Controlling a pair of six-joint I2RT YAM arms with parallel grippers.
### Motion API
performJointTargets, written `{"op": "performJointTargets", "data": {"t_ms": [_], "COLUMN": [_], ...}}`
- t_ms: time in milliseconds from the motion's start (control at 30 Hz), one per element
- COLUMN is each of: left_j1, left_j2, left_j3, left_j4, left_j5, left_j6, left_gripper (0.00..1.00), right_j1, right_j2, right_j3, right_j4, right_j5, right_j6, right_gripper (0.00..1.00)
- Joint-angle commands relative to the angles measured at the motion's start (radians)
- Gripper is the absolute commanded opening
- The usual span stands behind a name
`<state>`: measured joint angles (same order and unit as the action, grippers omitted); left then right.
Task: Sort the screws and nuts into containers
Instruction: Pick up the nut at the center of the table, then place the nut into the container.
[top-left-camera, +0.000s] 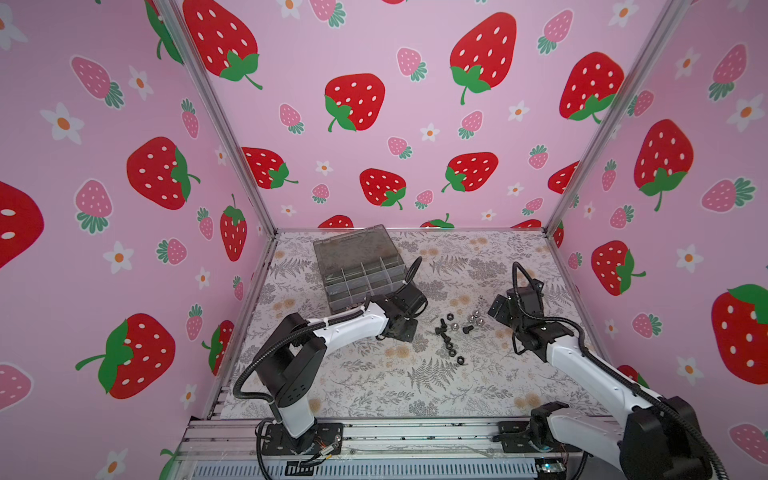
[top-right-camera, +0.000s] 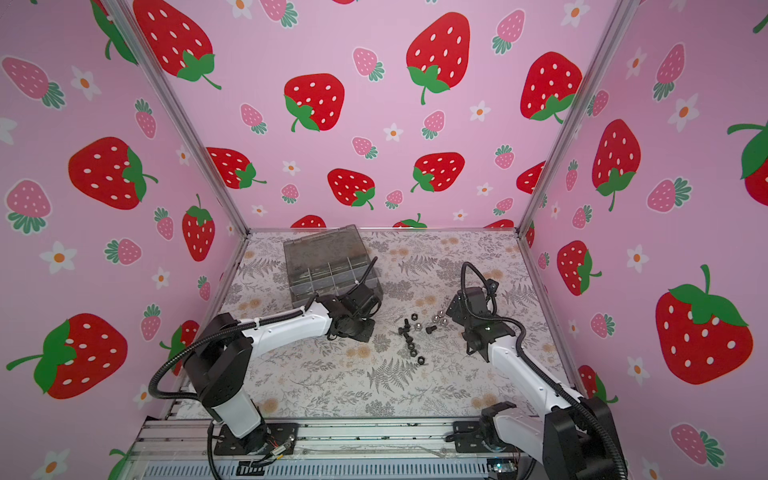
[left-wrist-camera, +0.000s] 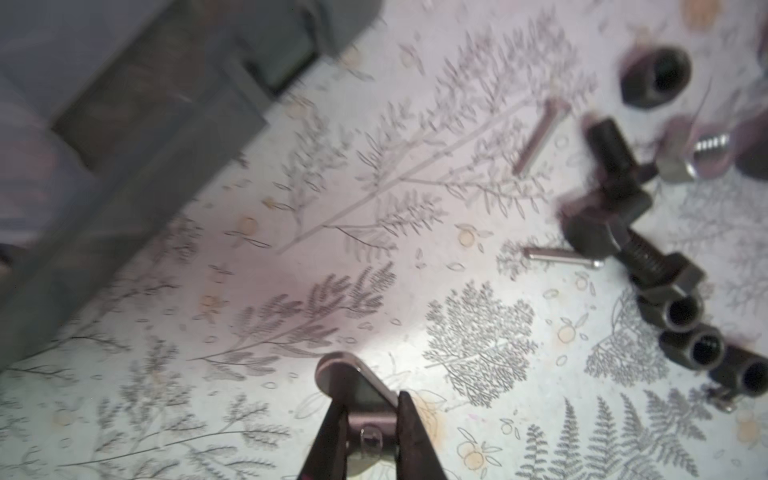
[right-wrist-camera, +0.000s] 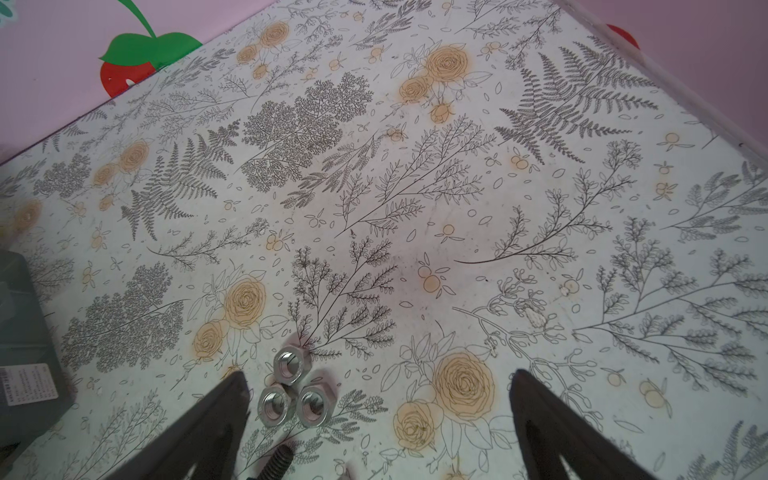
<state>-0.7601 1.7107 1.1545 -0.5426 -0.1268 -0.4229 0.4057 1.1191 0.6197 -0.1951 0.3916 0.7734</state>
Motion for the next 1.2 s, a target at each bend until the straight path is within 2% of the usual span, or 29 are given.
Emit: {"op": "performJointTargets", "data": {"t_ms": [0,233,367,500,767,1167], "left_j1": [0.079,0.260,0.323,0.372,0.404,0.409], "left_j2": [-0.041,-0.110,-0.133,-0.149,-0.139,-0.108], "left_j3": [0.031,0.043,0.023,-0.015,-0.037,-0.071], "left_j4": [-0.021,-0.027,-0.025,0.016,-0.006,-0.014], "left_j5": [-0.059,-0.089,-0.147,-0.155,-0.195,-0.212], "left_j6": [0.025,0.081,0.106,0.148,0.182,0.179], "left_gripper": [0.10,0.10,0.09,0.09,0.10,0.20], "right_j1": [0.005,0.006,0.005,0.006,0.005,0.005], "right_j2": [0.001,0.005,0.009,0.024,0.035,0.037], "right_j3": [0.010,0.012,0.006,0.014,0.036,0.029], "right_j4": [0.012,0.013,0.023,0.034,0.033,0.037], "right_j5": [0.000,-0.002,-0.009,-0.023,-0.028,-0.025], "right_j6": [0.012,0.006,0.010,0.007,-0.004,-0.005], "right_gripper": [1.00,1.00,1.00,1.00,1.00,1.00]}}
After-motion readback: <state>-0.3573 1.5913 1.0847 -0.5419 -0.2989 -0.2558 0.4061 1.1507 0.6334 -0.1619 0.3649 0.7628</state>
